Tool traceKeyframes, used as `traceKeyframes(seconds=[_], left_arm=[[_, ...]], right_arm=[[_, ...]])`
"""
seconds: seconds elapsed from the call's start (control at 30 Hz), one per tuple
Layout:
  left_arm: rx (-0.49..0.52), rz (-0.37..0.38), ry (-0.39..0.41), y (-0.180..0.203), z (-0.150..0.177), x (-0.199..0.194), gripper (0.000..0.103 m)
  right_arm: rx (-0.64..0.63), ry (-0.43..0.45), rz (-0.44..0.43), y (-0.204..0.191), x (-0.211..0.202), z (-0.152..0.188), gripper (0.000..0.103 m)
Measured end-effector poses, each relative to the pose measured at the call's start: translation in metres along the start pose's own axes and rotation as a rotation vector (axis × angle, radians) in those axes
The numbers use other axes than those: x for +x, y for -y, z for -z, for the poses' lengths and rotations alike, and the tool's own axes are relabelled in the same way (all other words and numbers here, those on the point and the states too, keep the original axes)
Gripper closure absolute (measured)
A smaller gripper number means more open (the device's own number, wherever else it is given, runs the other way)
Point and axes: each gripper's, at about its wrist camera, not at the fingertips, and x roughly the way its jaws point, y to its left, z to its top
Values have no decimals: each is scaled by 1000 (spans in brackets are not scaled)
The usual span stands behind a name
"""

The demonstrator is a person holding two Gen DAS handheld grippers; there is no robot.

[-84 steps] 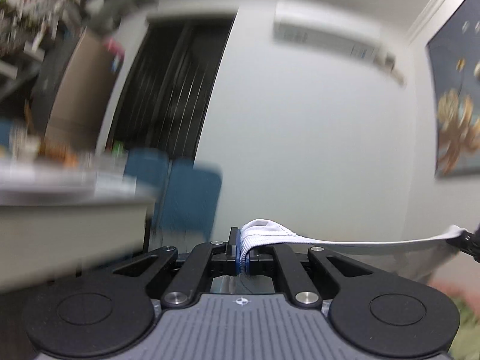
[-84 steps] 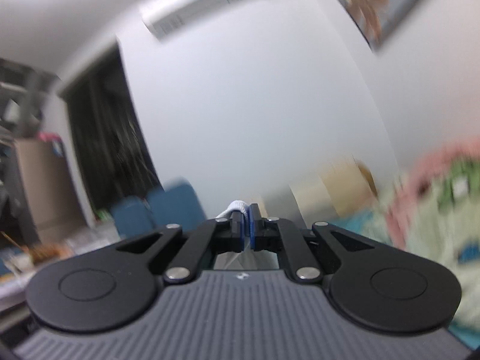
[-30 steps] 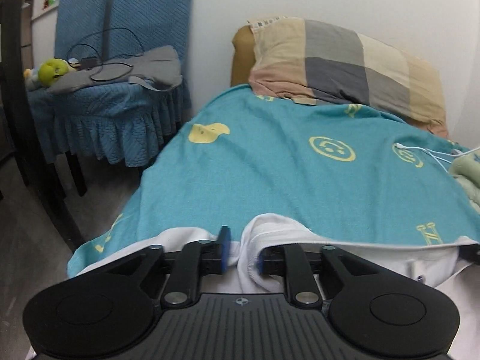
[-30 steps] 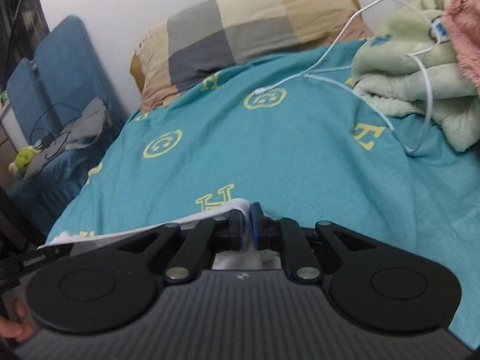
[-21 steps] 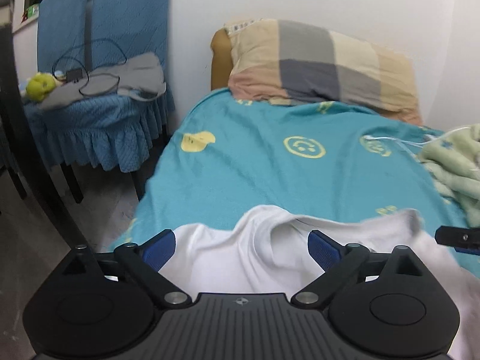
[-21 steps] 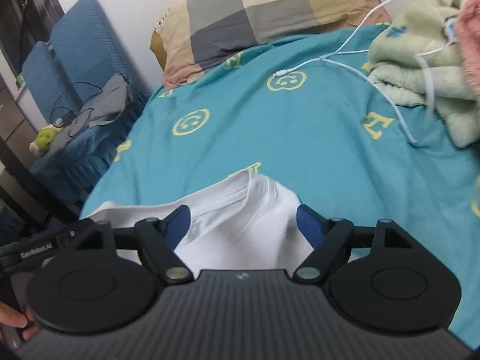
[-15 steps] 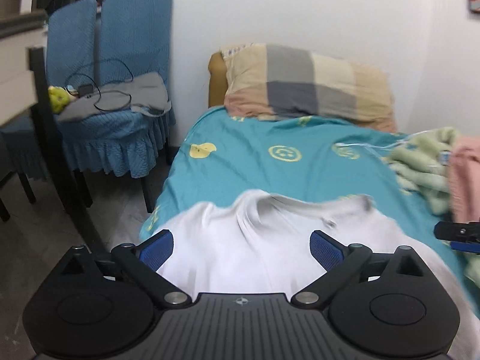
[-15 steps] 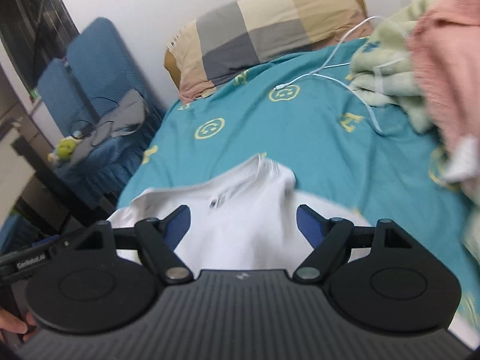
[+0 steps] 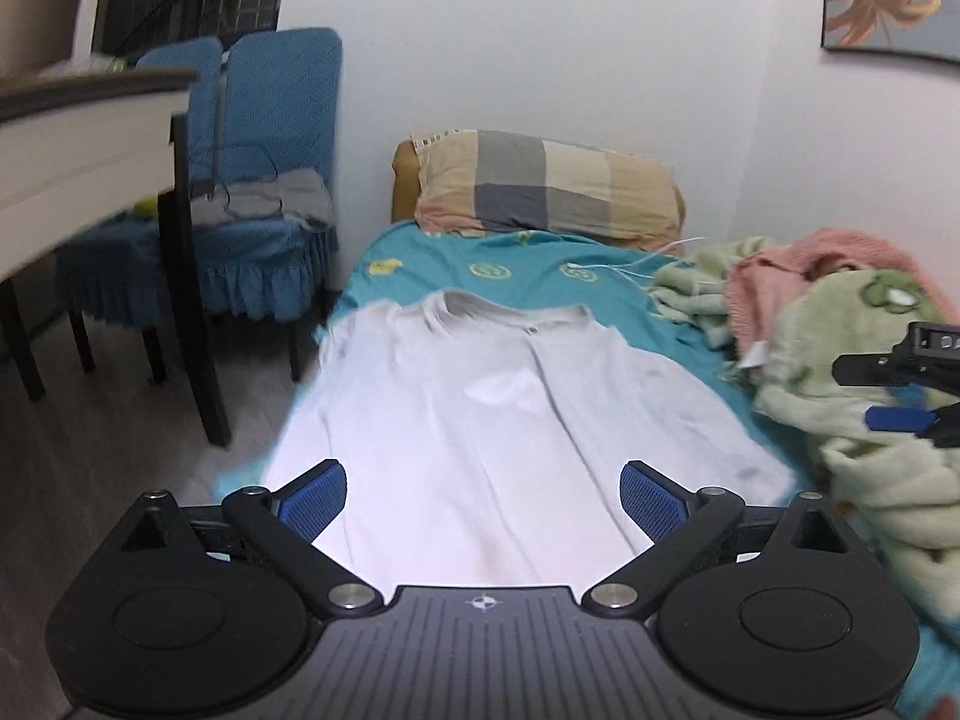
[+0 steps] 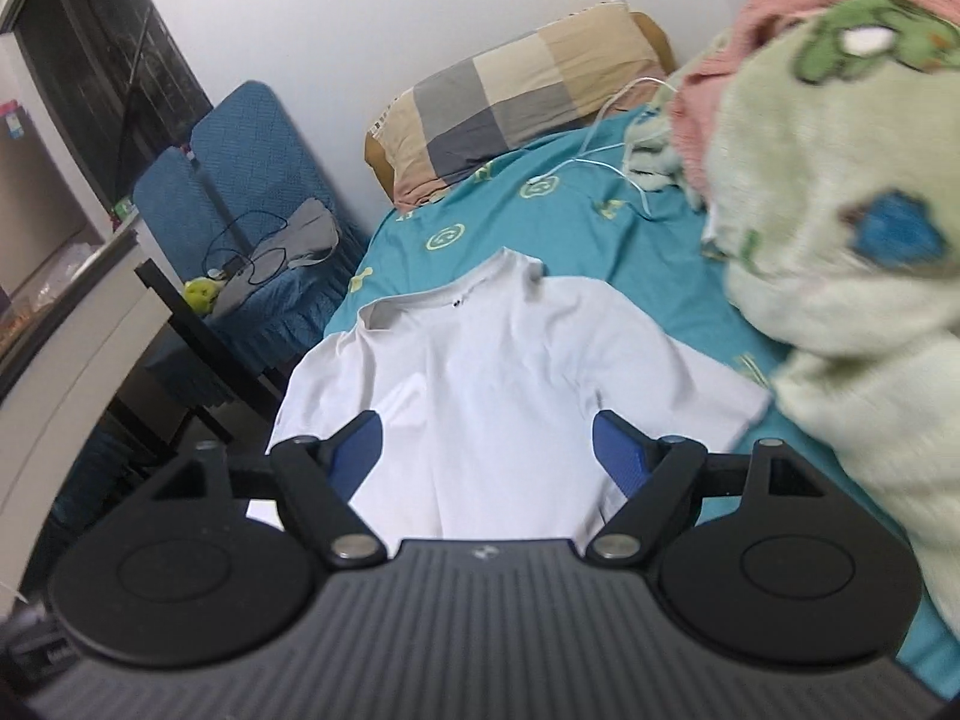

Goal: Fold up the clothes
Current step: 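Lay the T-shirt flat on the bed and open both grippers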

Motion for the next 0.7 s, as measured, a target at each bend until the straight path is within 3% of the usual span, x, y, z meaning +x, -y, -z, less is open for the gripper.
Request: traceKeyframes(seconds=[0.1,0.23,0.3,0.47,0.67,0.7], left_arm=[[-43,-1,-19,-5,17,-11,4],[-74,-14,-32,-8,27,-15,4],[-79,-18,-32,-8,27,-14,4],[-103,-20,-67,-11,31,4,3],[-113,-31,-95,-15,34,25,4],[-119,-34,-100,-16,35,29,4]], right_arm=[[91,-3,4,22,-14,12,28],[322,-13,7,66,-13,9,33],[425,-24,12,87,-5,9,39],[596,-107,57,119,37,19,43],[557,-144,203,134,108,27,44],[554,-142,217,139,119,28,48]])
